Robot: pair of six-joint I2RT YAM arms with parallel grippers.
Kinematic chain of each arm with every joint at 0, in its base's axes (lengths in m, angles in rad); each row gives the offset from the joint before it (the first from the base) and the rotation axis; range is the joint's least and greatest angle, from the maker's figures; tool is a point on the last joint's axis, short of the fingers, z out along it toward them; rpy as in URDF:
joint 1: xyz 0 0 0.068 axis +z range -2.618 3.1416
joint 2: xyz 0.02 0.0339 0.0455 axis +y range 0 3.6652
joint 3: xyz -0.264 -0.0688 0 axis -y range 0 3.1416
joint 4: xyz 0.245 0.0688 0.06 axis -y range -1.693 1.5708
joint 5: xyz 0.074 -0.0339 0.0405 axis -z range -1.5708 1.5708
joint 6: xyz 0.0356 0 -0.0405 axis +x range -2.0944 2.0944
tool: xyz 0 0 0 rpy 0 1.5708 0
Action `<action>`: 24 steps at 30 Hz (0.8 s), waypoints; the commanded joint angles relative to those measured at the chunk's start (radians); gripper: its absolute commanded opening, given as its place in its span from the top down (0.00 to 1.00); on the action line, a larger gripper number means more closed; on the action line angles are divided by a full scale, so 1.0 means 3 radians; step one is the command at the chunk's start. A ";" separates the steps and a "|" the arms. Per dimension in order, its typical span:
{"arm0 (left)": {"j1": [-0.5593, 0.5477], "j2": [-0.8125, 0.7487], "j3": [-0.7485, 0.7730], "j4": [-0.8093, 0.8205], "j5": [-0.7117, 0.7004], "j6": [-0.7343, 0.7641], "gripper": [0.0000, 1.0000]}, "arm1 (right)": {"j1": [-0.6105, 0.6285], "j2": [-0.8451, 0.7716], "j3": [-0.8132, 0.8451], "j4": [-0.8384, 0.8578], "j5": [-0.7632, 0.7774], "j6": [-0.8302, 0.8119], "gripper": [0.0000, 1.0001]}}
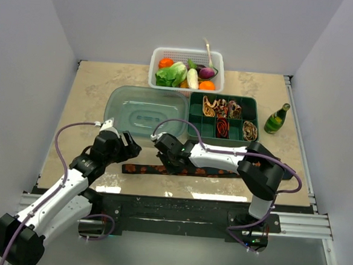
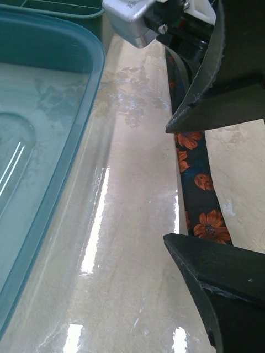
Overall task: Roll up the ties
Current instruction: Roll the tie at the center of the board.
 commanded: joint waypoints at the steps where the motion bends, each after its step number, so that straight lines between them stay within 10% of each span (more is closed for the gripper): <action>1: 0.0074 0.0088 -0.0035 0.0053 0.0250 0.0113 0.22 | -0.0006 0.0072 0.0112 0.0023 0.0140 -0.0018 0.93; 24: 0.0125 0.0507 0.0021 0.0539 0.0270 0.0384 0.24 | -0.0512 -0.0096 -0.0404 -0.0074 0.0197 0.0130 0.94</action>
